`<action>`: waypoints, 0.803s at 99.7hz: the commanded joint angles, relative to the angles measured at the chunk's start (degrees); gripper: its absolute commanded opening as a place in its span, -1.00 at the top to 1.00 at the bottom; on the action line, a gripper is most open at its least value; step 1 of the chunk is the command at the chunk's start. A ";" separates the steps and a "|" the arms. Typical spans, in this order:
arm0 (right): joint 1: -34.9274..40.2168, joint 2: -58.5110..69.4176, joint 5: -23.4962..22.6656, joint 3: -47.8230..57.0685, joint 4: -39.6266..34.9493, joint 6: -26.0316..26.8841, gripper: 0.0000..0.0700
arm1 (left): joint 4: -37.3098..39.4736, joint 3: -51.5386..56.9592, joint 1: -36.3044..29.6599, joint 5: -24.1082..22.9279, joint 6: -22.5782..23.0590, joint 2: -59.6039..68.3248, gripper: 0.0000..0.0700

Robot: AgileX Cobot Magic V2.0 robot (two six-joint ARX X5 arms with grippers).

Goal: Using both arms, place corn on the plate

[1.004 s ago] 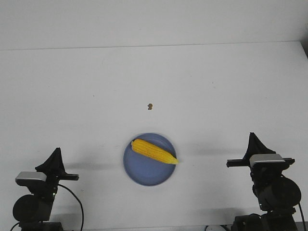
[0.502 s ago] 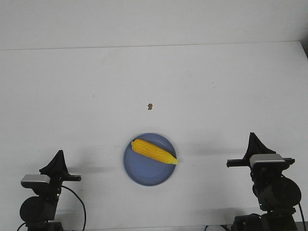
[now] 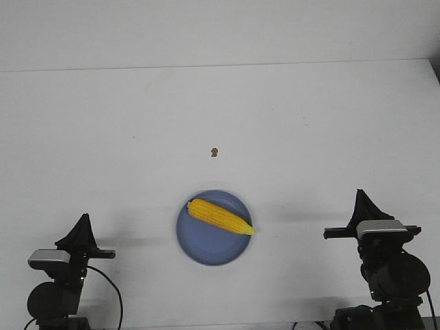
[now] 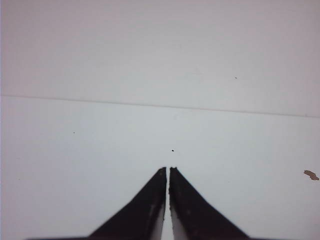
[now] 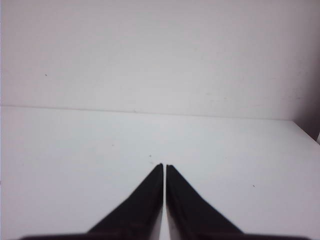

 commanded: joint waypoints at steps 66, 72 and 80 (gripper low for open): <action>-0.04 -0.44 0.55 0.15 1.40 -0.11 0.96 | 0.68 -1.14 0.07 -0.02 -0.02 -0.07 0.97; -0.04 -1.38 1.49 -0.17 1.22 -1.36 0.96 | 0.68 -1.14 0.04 0.00 -0.02 -0.07 0.97; -0.04 -3.65 1.31 -1.60 1.62 -1.36 0.96 | 0.68 -1.14 0.07 -0.02 -0.02 -0.07 0.97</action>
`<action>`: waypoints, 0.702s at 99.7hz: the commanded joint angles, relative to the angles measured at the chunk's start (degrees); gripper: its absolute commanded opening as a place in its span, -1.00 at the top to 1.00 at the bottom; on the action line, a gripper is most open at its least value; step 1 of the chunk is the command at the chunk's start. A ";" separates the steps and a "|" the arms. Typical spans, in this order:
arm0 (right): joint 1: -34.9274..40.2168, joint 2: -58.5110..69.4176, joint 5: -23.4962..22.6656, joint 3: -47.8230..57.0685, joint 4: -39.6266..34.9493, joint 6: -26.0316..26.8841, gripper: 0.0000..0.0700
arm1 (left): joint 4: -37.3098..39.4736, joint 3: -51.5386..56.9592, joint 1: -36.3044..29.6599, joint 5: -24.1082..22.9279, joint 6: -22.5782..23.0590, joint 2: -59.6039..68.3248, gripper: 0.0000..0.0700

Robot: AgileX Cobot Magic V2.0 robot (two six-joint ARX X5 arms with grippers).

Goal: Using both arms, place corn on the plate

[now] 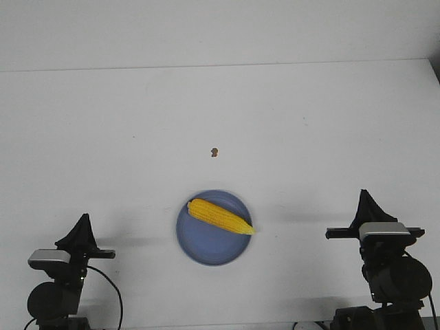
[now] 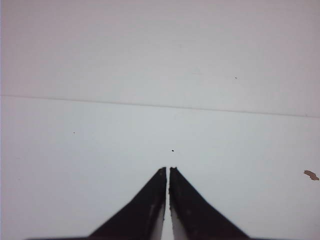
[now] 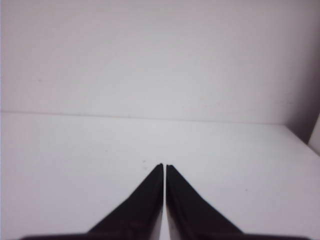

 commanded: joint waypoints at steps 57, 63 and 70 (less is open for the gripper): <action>-1.01 -14.95 -0.42 -19.74 13.84 1.70 0.96 | 0.68 -1.11 0.02 -0.02 -0.02 -0.07 0.97; -1.18 -14.95 -0.48 -20.98 15.72 1.77 0.96 | 0.66 -1.11 0.02 -0.02 -0.02 -0.07 0.97; -1.18 -14.95 -0.37 -22.49 18.01 1.90 0.96 | 0.63 -1.11 0.02 0.00 -0.02 -0.07 0.97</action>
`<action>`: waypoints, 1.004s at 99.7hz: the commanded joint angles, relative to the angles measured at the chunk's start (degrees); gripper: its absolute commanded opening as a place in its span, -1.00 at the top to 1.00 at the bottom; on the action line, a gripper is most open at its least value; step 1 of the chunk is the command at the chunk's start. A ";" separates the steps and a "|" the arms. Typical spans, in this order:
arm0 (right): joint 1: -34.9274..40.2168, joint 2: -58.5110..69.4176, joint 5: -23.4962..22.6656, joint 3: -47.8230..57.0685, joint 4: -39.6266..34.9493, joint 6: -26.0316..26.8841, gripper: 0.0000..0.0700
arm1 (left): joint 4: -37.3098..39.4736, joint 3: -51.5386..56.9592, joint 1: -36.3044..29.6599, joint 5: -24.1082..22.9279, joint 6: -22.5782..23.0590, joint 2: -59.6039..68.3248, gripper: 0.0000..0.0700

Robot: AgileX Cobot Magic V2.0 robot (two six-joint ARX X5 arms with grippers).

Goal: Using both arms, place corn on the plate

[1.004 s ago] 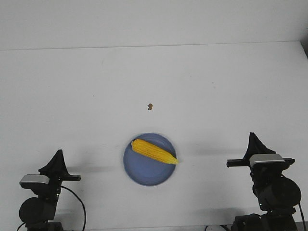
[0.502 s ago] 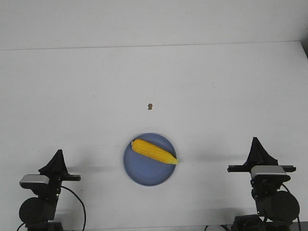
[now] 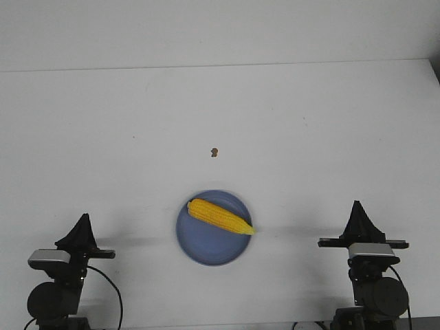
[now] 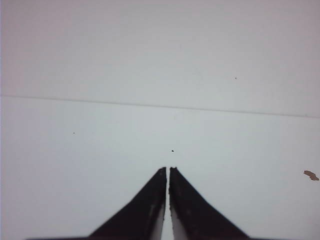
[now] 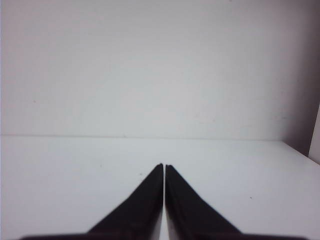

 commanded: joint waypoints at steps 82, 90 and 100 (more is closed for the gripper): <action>-0.04 -0.15 0.00 -6.58 8.83 2.73 0.96 | 0.59 -1.11 0.02 -0.02 0.00 -0.07 0.97; -0.07 -0.15 0.00 -6.58 8.85 2.73 0.96 | 0.59 -1.11 0.02 -0.04 0.00 -0.07 0.97; -0.07 -0.15 0.00 -6.58 8.85 2.75 0.96 | 0.59 -1.11 0.02 -0.02 0.00 -0.07 0.97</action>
